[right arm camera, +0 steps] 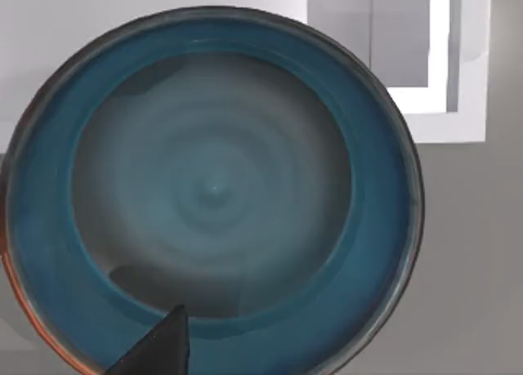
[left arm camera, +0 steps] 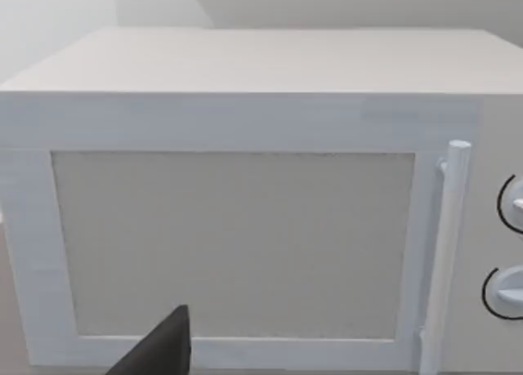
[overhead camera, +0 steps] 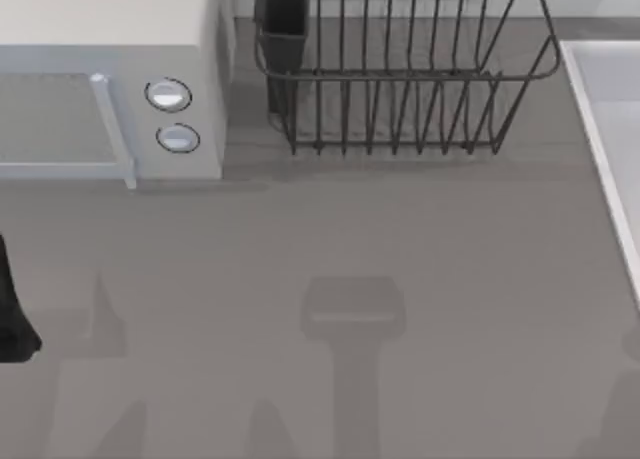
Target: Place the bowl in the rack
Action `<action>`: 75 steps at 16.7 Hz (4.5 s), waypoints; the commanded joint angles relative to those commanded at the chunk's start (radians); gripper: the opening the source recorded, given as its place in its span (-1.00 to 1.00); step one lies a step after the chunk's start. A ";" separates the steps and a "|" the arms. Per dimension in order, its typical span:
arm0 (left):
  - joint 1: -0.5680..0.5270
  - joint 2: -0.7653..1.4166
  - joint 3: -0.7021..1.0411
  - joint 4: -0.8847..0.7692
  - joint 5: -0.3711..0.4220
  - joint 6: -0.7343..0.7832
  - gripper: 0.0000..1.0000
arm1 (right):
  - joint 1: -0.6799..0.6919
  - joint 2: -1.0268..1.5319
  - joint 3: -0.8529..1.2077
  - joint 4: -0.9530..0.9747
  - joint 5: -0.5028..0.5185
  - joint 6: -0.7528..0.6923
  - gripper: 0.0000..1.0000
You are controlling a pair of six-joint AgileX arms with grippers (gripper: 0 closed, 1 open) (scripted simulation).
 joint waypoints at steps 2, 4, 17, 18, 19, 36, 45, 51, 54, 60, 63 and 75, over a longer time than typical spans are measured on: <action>0.000 0.000 0.000 0.000 0.000 0.000 1.00 | -0.048 0.113 0.090 -0.071 -0.009 -0.046 1.00; 0.000 0.000 0.000 0.000 0.000 0.000 1.00 | -0.082 0.189 0.152 -0.120 -0.016 -0.078 1.00; 0.000 0.000 0.000 0.000 0.000 0.000 1.00 | -0.086 0.286 0.083 0.019 -0.020 -0.081 1.00; 0.000 0.000 0.000 0.000 0.000 0.000 1.00 | -0.083 0.306 0.055 0.070 -0.019 -0.078 1.00; 0.000 0.000 0.000 0.000 0.000 0.000 1.00 | -0.080 0.324 0.026 0.120 -0.019 -0.075 1.00; 0.000 0.000 0.000 0.000 0.000 0.000 1.00 | -0.073 0.373 -0.048 0.238 -0.018 -0.067 -0.36; 0.000 0.000 0.000 0.000 0.000 0.000 1.00 | -0.073 0.373 -0.048 0.238 -0.018 -0.067 -1.00; 0.000 0.000 0.000 0.000 0.000 0.000 1.00 | -0.076 0.369 -0.036 0.224 -0.018 -0.067 -1.00; 0.000 0.000 0.000 0.000 0.000 0.000 1.00 | -0.080 0.365 0.060 0.126 -0.018 -0.071 -1.00; 0.000 0.000 0.000 0.000 0.000 0.000 1.00 | -0.086 0.344 0.381 -0.251 -0.017 -0.081 -1.00; 0.000 0.000 0.000 0.000 0.000 0.000 1.00 | -0.086 0.319 0.537 -0.433 -0.018 -0.079 -1.00; 0.000 0.000 0.000 0.000 0.000 0.000 1.00 | -0.023 0.275 0.656 -0.495 0.026 -0.041 -1.00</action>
